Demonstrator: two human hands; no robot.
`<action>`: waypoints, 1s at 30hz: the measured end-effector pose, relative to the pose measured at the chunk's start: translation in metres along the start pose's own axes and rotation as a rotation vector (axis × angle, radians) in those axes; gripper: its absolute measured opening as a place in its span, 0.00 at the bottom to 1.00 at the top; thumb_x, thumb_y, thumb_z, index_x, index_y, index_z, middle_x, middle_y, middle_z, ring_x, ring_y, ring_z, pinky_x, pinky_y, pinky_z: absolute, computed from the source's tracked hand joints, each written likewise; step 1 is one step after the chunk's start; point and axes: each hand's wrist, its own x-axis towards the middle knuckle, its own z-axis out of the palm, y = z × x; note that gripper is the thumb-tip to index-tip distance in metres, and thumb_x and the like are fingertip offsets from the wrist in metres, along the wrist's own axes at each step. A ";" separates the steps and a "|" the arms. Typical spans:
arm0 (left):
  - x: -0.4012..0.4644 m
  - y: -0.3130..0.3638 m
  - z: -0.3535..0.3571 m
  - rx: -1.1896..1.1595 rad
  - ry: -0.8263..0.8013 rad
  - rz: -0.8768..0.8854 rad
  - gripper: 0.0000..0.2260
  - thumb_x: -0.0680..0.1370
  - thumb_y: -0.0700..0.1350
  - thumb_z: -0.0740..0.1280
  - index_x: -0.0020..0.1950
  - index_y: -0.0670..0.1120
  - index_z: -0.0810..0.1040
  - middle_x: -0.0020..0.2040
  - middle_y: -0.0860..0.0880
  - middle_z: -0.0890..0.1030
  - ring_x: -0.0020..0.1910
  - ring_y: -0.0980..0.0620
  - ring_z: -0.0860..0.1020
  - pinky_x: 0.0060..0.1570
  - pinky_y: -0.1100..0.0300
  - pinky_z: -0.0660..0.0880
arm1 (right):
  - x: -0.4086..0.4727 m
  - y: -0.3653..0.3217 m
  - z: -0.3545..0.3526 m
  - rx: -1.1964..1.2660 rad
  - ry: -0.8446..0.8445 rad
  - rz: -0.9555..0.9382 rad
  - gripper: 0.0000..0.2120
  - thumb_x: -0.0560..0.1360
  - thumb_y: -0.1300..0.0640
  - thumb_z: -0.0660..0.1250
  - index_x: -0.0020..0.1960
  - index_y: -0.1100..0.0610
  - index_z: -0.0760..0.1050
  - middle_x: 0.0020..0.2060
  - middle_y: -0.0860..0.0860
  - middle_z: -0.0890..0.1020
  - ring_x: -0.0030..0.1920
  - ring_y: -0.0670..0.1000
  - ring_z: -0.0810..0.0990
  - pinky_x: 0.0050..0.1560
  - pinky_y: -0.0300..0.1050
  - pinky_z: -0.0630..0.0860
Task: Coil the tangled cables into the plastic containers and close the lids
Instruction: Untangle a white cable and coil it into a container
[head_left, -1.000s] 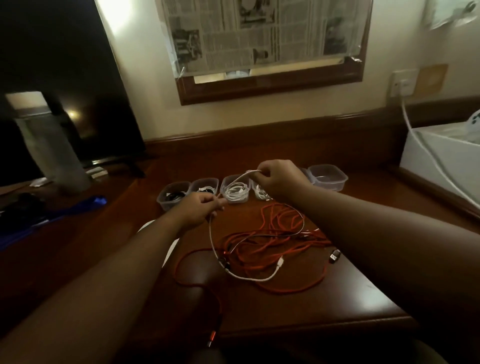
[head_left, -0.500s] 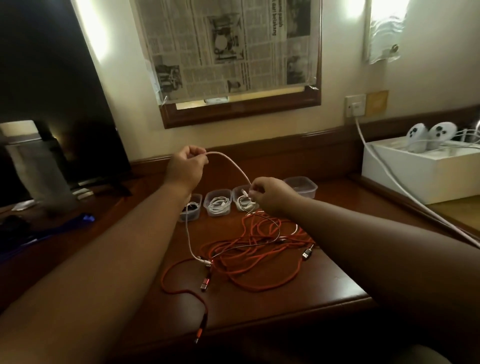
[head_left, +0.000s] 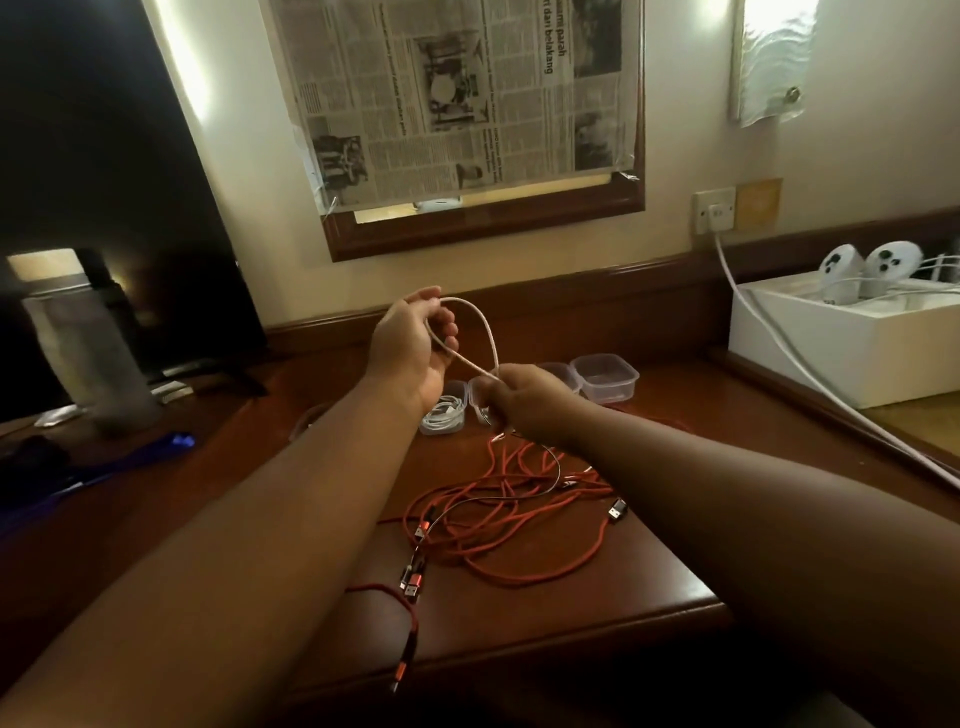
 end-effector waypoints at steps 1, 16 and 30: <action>0.001 -0.007 -0.004 -0.016 0.028 -0.011 0.08 0.82 0.41 0.59 0.57 0.44 0.77 0.35 0.48 0.78 0.32 0.54 0.75 0.33 0.62 0.71 | 0.001 0.001 -0.002 0.064 0.037 0.002 0.13 0.83 0.51 0.57 0.45 0.55 0.75 0.33 0.52 0.78 0.34 0.52 0.76 0.39 0.50 0.73; 0.029 -0.158 -0.038 0.892 -0.228 -0.082 0.03 0.77 0.40 0.72 0.49 0.42 0.81 0.37 0.49 0.80 0.35 0.55 0.75 0.30 0.70 0.70 | 0.006 0.010 -0.036 0.956 0.153 0.276 0.16 0.83 0.47 0.56 0.42 0.55 0.70 0.25 0.48 0.65 0.23 0.46 0.59 0.24 0.40 0.57; 0.112 -0.158 -0.017 0.873 -0.064 0.110 0.04 0.78 0.43 0.71 0.44 0.47 0.81 0.40 0.51 0.81 0.43 0.48 0.81 0.40 0.62 0.75 | 0.056 0.067 -0.045 -0.480 0.149 0.030 0.11 0.80 0.50 0.64 0.39 0.50 0.71 0.34 0.48 0.76 0.36 0.50 0.75 0.32 0.44 0.65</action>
